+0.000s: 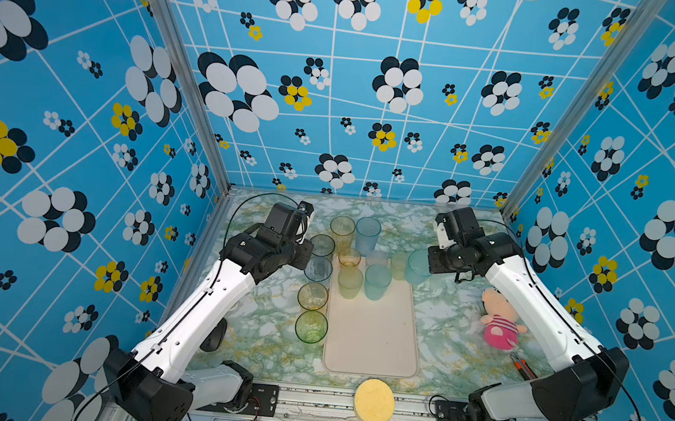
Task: Place the glasses into the tray
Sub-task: 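Carry the teal cup over the tray with the right gripper while the left shifts nearer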
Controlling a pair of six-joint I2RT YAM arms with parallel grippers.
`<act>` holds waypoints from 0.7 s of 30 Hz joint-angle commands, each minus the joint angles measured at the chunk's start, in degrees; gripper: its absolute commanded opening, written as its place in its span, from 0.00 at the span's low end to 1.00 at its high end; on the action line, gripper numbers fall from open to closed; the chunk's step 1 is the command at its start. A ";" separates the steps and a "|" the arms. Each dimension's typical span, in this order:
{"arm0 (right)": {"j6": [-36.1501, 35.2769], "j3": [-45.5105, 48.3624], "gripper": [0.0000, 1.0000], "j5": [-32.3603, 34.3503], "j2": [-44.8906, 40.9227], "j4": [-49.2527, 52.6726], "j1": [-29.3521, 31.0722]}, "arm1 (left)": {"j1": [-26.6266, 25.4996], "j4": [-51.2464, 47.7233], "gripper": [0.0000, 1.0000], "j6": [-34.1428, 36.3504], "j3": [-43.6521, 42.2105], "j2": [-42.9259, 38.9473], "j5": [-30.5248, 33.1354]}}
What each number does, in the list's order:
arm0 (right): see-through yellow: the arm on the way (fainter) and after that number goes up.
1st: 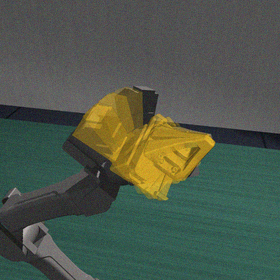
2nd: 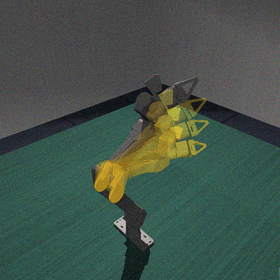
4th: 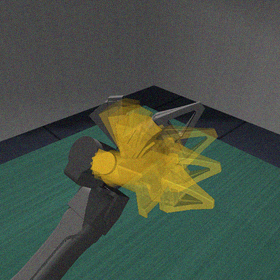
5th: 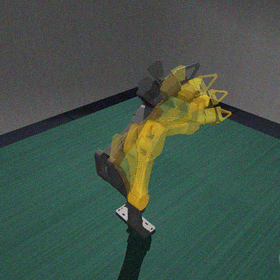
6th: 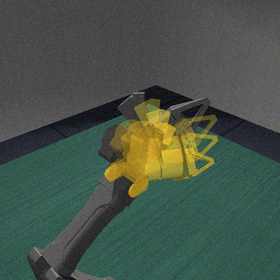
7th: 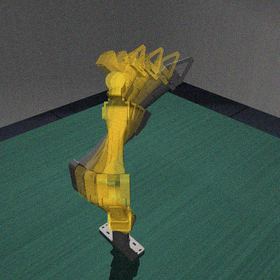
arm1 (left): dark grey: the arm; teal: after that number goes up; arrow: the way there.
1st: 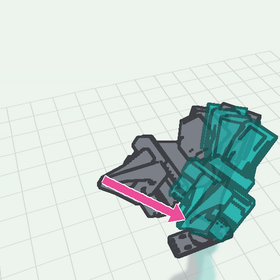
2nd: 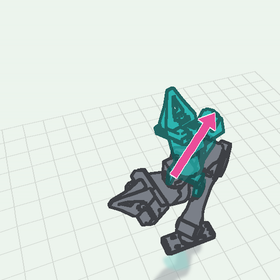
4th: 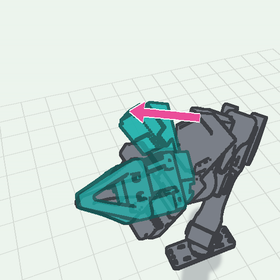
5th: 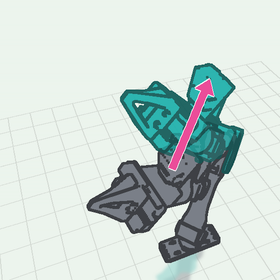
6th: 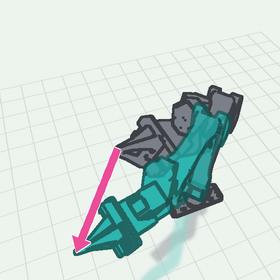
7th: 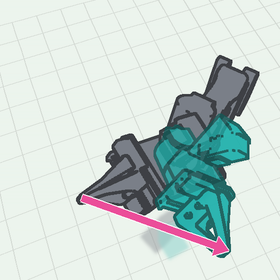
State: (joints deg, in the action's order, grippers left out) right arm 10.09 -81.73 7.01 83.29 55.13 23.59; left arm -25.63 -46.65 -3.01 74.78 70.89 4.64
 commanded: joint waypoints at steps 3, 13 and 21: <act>2.10 3.53 0.03 0.22 0.19 -0.87 1.82 | -2.01 -5.04 0.20 -0.92 1.52 -1.61 0.41; 4.75 9.21 0.03 -1.32 1.21 -7.43 2.90 | -3.33 -6.68 0.21 -1.83 0.67 -2.87 0.60; 5.82 10.41 0.03 -1.94 2.82 -10.47 3.39 | -4.17 -6.87 0.21 -1.92 0.72 -2.16 0.75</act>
State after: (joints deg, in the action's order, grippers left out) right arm 14.50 -71.96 5.78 84.95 46.87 26.26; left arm -29.39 -52.38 -4.08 74.81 68.82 4.80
